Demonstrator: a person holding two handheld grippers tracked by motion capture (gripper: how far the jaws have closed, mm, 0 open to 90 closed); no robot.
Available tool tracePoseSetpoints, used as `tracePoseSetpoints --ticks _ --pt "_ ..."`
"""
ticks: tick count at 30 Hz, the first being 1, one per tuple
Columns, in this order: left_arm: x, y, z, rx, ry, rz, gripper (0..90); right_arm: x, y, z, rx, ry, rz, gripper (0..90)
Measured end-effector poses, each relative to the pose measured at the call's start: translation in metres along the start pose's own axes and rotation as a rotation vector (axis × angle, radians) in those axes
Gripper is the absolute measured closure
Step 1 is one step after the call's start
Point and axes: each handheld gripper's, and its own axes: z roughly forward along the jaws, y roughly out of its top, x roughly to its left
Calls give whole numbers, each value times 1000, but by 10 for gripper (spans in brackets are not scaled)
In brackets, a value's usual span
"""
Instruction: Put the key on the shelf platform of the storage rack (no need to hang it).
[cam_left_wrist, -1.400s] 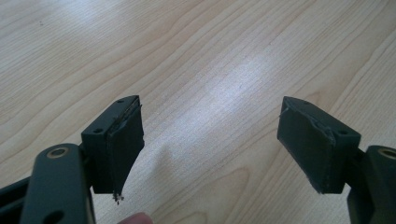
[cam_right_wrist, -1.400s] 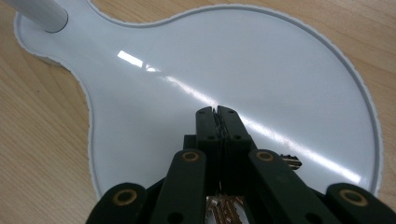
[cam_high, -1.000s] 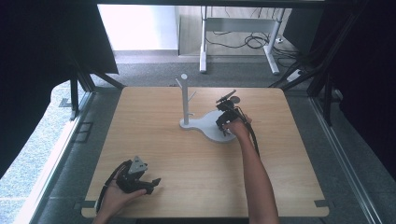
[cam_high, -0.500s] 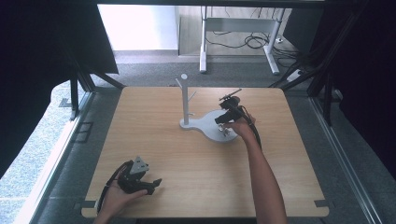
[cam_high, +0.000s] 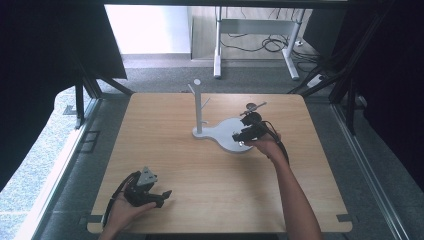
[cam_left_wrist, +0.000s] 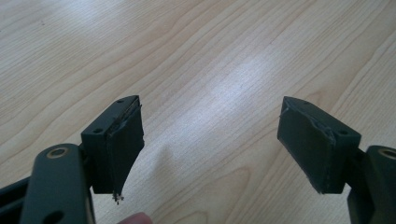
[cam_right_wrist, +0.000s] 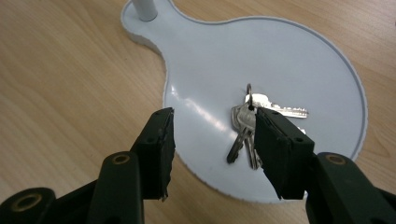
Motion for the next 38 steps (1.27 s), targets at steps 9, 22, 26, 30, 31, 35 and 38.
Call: tracePoseSetpoints --ticks 9,22,26,30,31,35,38 --pt "0 0 -1 2 11 2 229 16 -33 -25 -32 21 -59 473" --pt "-1 0 3 18 16 8 229 45 -105 -37 -70 27 -99 480" --pt "-1 -1 3 23 16 5 229 46 -136 -37 -86 12 -76 484" --pt "-1 -1 6 26 17 3 228 44 -156 -37 -102 4 -54 491" --pt "-1 -1 6 31 17 3 229 44 -158 -36 -98 -7 -64 492" --pt "-2 -1 7 33 17 7 228 41 -160 -37 -120 -22 -54 490" --pt "-3 -1 7 32 12 11 228 41 -160 -37 -125 -26 -55 476"
